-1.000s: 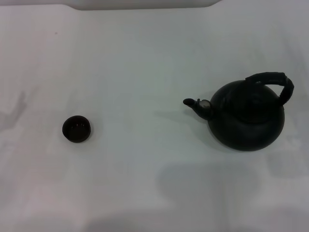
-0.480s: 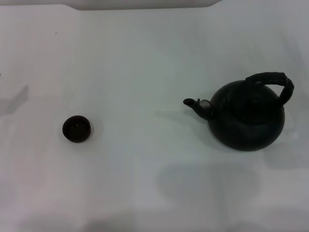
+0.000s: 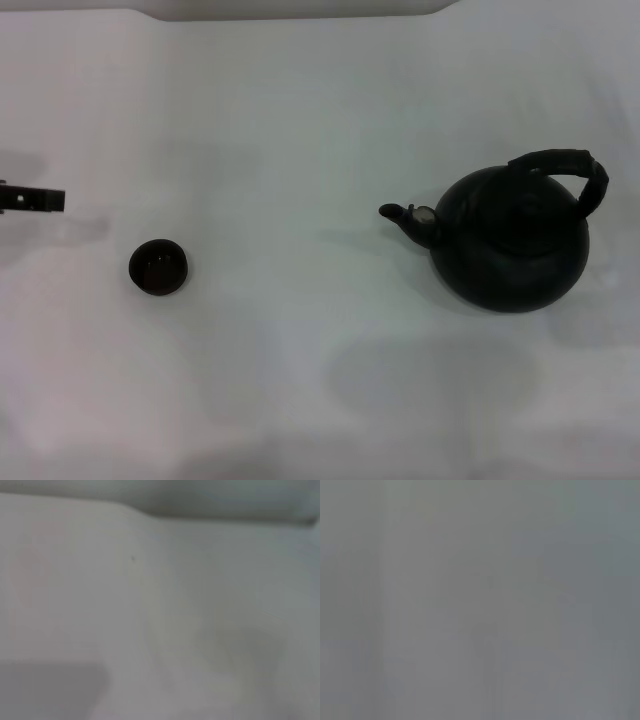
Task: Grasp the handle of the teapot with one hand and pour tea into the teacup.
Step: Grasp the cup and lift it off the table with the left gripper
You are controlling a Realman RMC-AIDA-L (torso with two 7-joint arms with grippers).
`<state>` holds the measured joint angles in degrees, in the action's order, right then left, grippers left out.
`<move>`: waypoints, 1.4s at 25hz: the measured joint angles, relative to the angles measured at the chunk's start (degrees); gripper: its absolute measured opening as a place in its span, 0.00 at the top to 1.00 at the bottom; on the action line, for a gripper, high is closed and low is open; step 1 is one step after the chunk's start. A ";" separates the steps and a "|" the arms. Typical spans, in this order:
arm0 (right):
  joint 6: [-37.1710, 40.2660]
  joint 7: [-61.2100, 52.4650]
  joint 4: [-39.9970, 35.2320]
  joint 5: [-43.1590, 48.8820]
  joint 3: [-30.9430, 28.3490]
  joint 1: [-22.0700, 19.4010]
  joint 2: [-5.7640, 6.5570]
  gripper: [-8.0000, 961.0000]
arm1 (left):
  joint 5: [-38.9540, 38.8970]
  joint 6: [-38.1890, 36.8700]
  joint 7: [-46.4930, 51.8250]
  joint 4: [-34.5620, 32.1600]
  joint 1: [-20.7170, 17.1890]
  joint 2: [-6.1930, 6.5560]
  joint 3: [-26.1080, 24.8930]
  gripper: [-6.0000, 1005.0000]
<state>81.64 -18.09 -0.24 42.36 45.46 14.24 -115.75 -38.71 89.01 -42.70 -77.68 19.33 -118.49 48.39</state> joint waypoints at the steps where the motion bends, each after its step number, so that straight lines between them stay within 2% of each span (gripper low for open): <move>1: 0.00 0.00 0.00 0.00 -0.01 0.00 0.00 0.09 | 1.51 0.70 1.00 -1.86 0.20 -0.02 2.36 0.13; 2: 0.00 0.00 0.01 -0.02 -0.01 0.00 0.00 0.09 | 3.73 1.59 2.81 -4.52 0.32 0.03 6.20 0.13; 3: 0.00 0.00 0.03 -0.04 -0.02 0.00 0.00 0.09 | 3.73 1.59 2.81 -4.52 0.32 0.03 6.20 0.13; 6: -0.03 0.03 0.14 -0.06 -0.03 0.00 -0.02 0.09 | 6.57 2.90 4.70 -7.79 0.90 0.03 11.19 0.13; 9: -0.14 0.04 0.18 -0.07 -0.03 0.00 -0.08 0.09 | 6.79 3.42 5.02 -9.18 1.54 -0.23 13.73 0.13; 13: -0.17 -0.01 0.24 -0.09 -0.03 0.00 -0.09 0.09 | 4.86 3.06 5.15 -9.06 1.87 -0.30 17.03 0.13; 20: -0.17 -0.04 0.67 -0.09 -0.03 0.00 -0.09 0.09 | 4.00 2.47 6.55 -5.89 3.46 -0.40 25.77 0.13; 25: -0.17 -0.06 0.69 -0.08 -0.03 0.00 -0.09 0.09 | 4.40 1.97 6.86 -3.57 4.19 -0.43 27.81 0.13; 35: -0.16 -0.11 0.69 -0.08 -0.03 0.15 -0.09 0.09 | 5.53 0.98 7.39 -0.50 5.13 -0.35 28.01 0.13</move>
<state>81.48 -18.19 0.44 42.28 45.44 14.39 -115.84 -33.18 89.99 -35.31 -78.18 24.46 -118.84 76.39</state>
